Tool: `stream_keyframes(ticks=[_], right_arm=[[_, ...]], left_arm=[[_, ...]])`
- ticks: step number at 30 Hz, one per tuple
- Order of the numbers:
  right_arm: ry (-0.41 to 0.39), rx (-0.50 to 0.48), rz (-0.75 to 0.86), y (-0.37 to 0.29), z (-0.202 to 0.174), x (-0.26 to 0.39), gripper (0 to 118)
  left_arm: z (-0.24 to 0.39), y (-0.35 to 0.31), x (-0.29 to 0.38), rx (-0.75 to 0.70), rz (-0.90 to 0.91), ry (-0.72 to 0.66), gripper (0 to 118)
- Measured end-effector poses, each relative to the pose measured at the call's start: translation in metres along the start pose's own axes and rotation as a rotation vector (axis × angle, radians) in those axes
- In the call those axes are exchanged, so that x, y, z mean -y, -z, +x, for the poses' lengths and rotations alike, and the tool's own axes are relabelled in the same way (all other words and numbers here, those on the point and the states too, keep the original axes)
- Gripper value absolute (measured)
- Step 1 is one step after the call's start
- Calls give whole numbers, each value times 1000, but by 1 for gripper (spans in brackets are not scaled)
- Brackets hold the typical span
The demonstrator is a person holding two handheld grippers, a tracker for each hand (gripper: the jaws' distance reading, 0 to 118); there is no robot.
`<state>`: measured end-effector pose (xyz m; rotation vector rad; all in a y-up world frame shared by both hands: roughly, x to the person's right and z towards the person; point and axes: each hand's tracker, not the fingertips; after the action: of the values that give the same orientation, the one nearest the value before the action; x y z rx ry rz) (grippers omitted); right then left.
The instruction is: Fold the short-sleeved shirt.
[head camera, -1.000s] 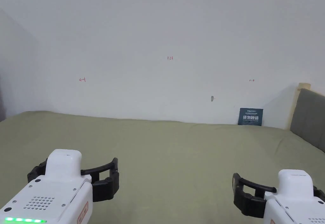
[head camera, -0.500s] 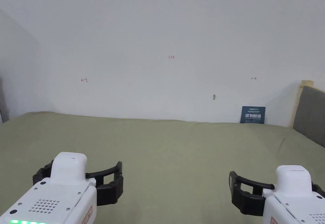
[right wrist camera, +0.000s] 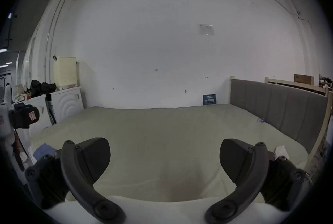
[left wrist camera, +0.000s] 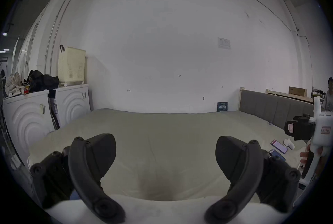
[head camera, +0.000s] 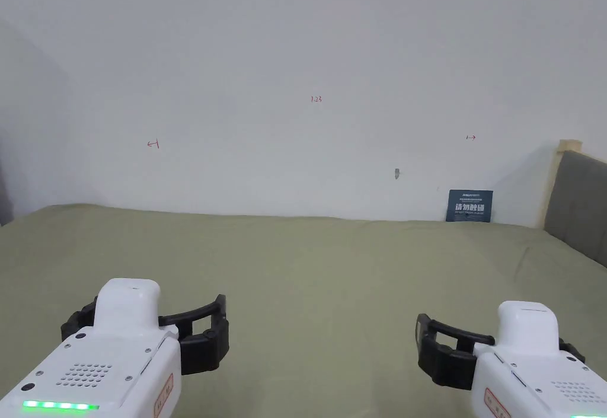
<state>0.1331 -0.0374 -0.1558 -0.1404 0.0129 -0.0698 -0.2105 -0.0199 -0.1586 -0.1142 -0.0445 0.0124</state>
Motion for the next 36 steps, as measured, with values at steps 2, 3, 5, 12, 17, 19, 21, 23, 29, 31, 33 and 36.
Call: stream_keyframes(ticks=[2, 3, 5, 12, 17, 19, 21, 23, 29, 31, 33, 36], right_arm=[[-1, 3, 12, 0, -1, 3, 118], [-12, -2, 12, -1, 0, 2, 118], [-57, 7, 5, -1, -1, 0, 118], [-30, -30, 48, -5, 2, -12, 118], [115, -100, 53, 3, 8, -19, 118], [93, -102, 52, 2, 8, -19, 118], [54, -68, 30, 3, 7, -20, 118], [4, -33, -8, 2, 6, -21, 118], [42, -50, -38, 1, 11, -28, 118], [61, -59, -81, 2, 13, -34, 118], [52, -43, -91, 4, 13, -37, 118], [44, -23, -80, 2, 13, -39, 118]], left_arm=[[0, 3, 1, 1, -13, 5, 115], [0, 4, 1, 1, -18, 13, 115], [1, 5, 0, -16, -27, 18, 115], [-4, 7, -4, -13, -27, -26, 115], [0, 7, -5, 1, -23, -18, 115], [1, 7, -6, 13, -34, -20, 115], [0, 7, -8, 11, -39, -13, 115], [-1, 8, -10, 4, -40, -6, 115], [-4, 7, -14, 16, -47, -18, 115], [-4, 8, -14, 16, -49, -23, 115], [-4, 10, -14, 9, -67, -22, 115], [-2, 12, -13, 7, -87, -16, 115]])
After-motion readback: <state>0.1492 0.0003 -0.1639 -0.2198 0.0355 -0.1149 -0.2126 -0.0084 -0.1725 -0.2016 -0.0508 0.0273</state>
